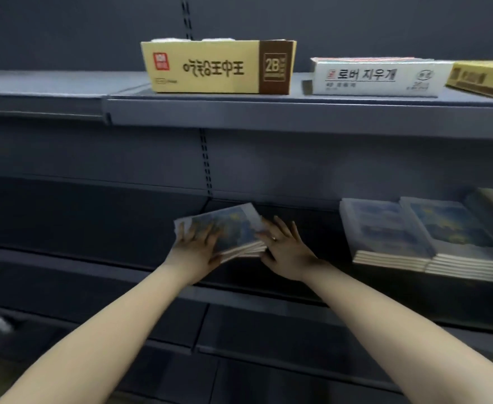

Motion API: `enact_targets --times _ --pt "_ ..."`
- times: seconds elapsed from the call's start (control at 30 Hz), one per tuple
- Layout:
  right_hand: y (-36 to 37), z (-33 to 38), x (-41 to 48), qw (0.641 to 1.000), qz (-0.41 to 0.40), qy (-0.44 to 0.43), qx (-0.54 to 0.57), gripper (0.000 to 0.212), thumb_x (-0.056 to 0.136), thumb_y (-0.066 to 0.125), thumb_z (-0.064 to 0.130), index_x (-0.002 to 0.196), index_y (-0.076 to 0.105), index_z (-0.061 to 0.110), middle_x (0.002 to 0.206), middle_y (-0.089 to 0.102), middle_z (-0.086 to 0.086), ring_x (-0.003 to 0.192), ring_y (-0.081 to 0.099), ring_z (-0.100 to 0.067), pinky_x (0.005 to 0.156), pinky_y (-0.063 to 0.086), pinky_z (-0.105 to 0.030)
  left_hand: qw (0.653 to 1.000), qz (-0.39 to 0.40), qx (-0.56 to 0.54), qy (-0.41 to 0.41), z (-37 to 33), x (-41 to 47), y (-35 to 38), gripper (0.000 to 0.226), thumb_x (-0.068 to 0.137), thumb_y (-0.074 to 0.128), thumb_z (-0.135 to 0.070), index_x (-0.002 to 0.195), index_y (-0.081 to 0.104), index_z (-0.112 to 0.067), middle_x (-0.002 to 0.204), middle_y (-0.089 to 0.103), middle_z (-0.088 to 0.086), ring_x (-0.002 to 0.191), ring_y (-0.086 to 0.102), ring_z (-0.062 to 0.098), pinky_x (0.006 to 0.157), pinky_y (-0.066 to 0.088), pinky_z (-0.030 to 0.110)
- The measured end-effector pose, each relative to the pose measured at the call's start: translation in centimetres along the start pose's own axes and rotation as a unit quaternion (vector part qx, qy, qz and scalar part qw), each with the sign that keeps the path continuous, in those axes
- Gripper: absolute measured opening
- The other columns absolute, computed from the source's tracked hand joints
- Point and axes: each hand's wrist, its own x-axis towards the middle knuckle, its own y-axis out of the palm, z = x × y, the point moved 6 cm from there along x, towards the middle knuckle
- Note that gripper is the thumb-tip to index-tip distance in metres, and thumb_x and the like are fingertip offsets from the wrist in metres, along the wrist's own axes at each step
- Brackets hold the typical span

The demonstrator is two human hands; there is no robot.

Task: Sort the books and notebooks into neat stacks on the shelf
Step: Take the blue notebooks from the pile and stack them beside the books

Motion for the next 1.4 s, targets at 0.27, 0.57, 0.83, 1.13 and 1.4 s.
enact_targets --times 0.27,0.57,0.83,1.13,1.4 --pt "3.2 7.9 5.2 0.997 0.059 -0.013 -0.046 0.083 0.09 0.04 0.06 0.151 0.0 0.019 0.158 -0.006 0.0 0.144 -0.008 -0.027 0.115 -0.006 -0.051 0.978 0.06 -0.187 -0.075 4.2 -1.6 3.3 0.089 0.088 0.031 -0.069 0.151 -0.007 -0.02 0.159 -0.007 -0.001 0.146 -0.004 0.019 0.118 0.008 0.04" --pt "3.5 7.3 6.5 0.999 0.044 -0.007 -0.019 0.093 0.083 0.053 0.059 0.151 -0.001 0.022 0.158 -0.003 0.002 0.145 -0.008 -0.024 0.115 -0.005 -0.048 0.985 0.048 -0.145 -0.083 4.2 -0.1 2.2 0.082 0.093 0.036 -0.059 0.151 0.008 -0.008 0.157 0.013 0.011 0.144 0.016 0.025 0.114 0.02 0.035" --pt "3.1 6.5 7.4 0.983 0.163 0.038 0.081 0.107 0.074 0.055 0.071 0.151 -0.005 0.028 0.157 -0.017 0.005 0.143 -0.021 -0.021 0.116 -0.008 -0.046 0.998 -0.004 0.067 0.011 2.5 -0.1 0.6 0.048 0.103 0.026 -0.026 0.141 0.03 0.003 0.138 0.042 0.023 0.118 0.051 0.033 0.08 0.044 0.034" --pt "1.1 10.1 6.8 0.988 0.087 0.126 -0.028 0.045 0.098 0.045 0.028 0.139 0.035 0.012 0.141 0.041 -0.015 0.127 0.04 -0.034 0.101 0.037 -0.039 0.998 -0.025 0.047 0.041 4.0 0.0 0.4 0.026 0.094 0.045 -0.009 0.117 0.057 -0.006 0.114 0.062 0.014 0.101 0.06 0.032 0.072 0.044 0.034" --pt "0.8 10.0 3.9 0.997 0.055 0.042 -0.042 0.047 0.094 0.037 0.002 0.14 0.036 0.013 0.144 0.037 -0.017 0.128 0.04 -0.036 0.103 0.039 -0.037 0.982 -0.158 -0.013 0.1 5.5 -2.6 0.5 0.028 0.083 0.063 -0.026 0.11 0.065 -0.018 0.1 0.07 0.004 0.08 0.067 0.029 0.052 0.047 0.03"
